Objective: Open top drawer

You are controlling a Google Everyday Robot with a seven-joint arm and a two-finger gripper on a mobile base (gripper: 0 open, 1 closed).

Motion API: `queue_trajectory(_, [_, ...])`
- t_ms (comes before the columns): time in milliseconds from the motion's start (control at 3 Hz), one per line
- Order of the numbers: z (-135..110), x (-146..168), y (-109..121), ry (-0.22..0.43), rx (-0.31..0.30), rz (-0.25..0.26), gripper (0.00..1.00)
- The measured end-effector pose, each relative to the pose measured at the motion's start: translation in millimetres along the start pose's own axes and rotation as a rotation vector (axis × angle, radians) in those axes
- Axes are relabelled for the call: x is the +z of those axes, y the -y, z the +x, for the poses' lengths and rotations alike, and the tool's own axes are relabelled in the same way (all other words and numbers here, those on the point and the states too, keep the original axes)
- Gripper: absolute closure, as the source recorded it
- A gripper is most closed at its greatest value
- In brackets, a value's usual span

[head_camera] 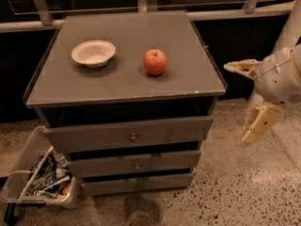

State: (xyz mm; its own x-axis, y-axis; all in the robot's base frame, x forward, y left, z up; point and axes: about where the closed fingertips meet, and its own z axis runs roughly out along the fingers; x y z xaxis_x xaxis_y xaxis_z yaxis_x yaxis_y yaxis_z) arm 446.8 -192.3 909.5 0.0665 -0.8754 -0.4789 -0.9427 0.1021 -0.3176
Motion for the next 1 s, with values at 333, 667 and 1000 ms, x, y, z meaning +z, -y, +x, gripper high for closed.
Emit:
queue_trajectory(333, [-1.2,7.1,-1.9,0.0,-0.001,-0.007,0.0])
queue_trajectory(667, [-4.5,36.1,-5.6,0.025,0.011,-0.017,0.0])
queue_trajectory(1000, [-4.7,80.5,-6.9,0.074,0.024,-0.028,0.0])
